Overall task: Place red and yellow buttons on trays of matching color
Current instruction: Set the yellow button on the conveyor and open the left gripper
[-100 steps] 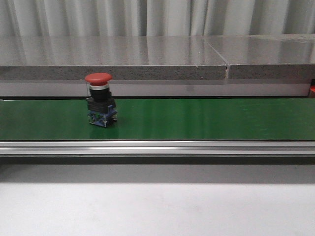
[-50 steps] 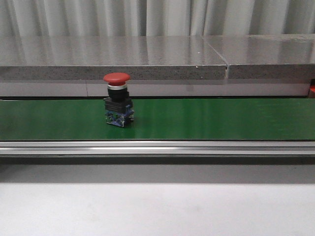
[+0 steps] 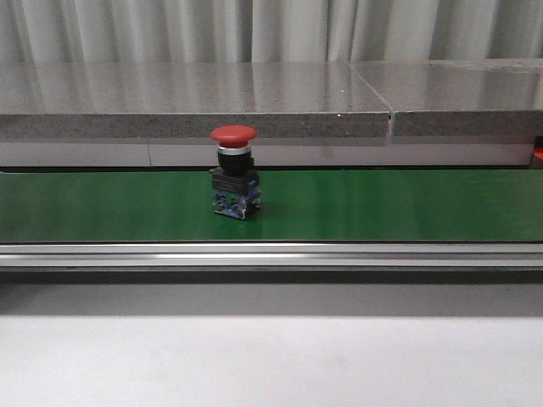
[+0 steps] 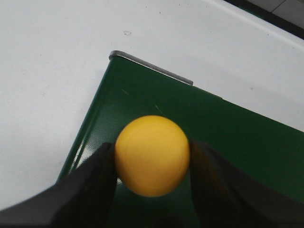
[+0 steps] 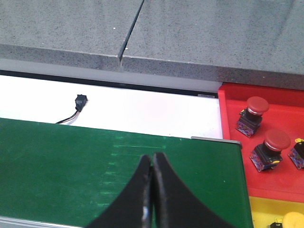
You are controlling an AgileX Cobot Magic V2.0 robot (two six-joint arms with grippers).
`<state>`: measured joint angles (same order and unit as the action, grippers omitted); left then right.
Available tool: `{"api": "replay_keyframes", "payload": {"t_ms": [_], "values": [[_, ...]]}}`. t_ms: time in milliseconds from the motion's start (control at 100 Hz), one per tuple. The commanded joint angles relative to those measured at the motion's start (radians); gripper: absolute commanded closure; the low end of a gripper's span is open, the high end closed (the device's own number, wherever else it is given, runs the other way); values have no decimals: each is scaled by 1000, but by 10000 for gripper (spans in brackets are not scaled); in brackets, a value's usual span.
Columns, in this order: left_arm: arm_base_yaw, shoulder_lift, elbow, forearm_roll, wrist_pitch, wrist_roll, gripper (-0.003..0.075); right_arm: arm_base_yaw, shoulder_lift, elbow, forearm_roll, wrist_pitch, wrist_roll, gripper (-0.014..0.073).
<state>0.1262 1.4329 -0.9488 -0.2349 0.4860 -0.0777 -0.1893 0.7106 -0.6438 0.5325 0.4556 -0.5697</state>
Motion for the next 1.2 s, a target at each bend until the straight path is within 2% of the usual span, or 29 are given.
{"api": "replay_keyframes", "payload": {"t_ms": [0,60,130,450,800,1190], "values": [[-8,-34,-24,-18,-50,11,227,1,-5,-34,16,-56,-7,661],[-8,-34,-26,-20,-48,11,122,1,-5,-34,16,-56,-7,661],[-8,-34,-26,-23,-50,15,76,1,-5,-34,16,-56,-7,661],[-37,-102,-44,-23,-57,49,80,1,-5,-34,16,-56,-7,661],[-89,-336,-33,19,-65,78,80,1,-5,-34,16,-56,-7,661],[-134,-679,172,19,-71,99,80,1,-5,-34,16,-56,-7,661]]}}
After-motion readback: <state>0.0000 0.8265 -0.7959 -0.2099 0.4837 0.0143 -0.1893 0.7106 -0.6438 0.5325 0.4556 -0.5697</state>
